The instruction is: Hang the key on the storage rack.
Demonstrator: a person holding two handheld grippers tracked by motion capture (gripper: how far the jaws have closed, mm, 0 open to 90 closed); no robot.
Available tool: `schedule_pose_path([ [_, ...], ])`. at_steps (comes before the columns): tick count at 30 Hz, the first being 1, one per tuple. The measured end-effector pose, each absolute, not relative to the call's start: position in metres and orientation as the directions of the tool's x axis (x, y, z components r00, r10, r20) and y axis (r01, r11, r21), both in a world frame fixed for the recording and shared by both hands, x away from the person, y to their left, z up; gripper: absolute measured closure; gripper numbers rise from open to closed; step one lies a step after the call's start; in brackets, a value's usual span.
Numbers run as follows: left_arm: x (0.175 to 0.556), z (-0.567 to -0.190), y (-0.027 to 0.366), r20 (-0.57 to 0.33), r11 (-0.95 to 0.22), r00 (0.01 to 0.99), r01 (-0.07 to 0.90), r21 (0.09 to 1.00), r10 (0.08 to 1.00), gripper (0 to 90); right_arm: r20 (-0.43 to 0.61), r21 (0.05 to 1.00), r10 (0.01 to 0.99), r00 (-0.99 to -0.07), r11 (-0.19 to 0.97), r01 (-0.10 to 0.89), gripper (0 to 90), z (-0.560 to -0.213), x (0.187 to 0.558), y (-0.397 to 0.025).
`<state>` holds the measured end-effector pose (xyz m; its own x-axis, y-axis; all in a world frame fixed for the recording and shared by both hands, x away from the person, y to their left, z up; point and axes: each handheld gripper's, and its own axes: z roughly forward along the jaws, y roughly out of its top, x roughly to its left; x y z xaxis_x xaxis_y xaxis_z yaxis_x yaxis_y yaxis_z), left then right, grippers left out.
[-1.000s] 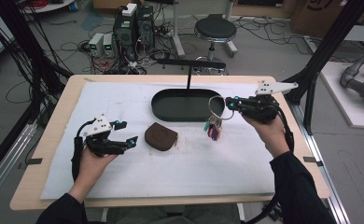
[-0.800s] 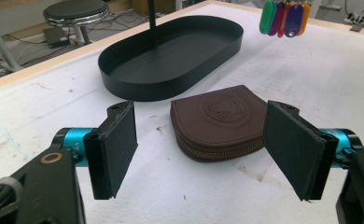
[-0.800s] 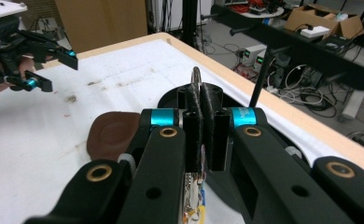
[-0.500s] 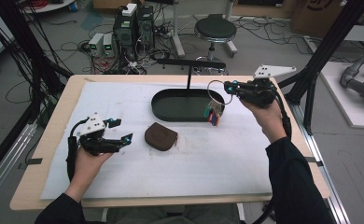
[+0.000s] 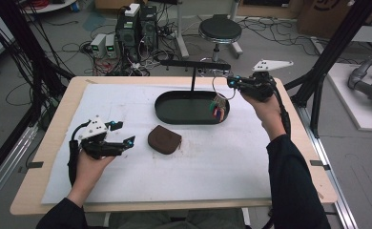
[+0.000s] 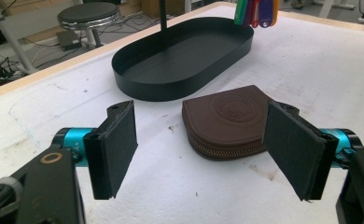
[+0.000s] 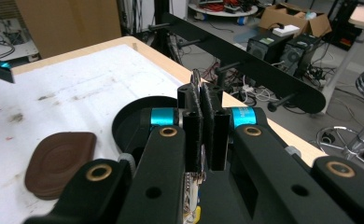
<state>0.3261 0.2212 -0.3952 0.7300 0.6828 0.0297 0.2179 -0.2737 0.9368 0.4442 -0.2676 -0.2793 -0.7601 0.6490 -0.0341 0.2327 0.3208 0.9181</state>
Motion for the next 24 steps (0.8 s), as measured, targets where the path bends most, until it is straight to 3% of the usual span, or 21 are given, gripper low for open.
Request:
schedule_pose_path([
  [24,0.326,-0.399,0.225,0.02,-0.272,0.731,0.228,0.935,0.682,26.3,-0.023,0.913,0.761,-0.648,0.28,0.296,88.5,-0.3,0.482,-0.268],
])
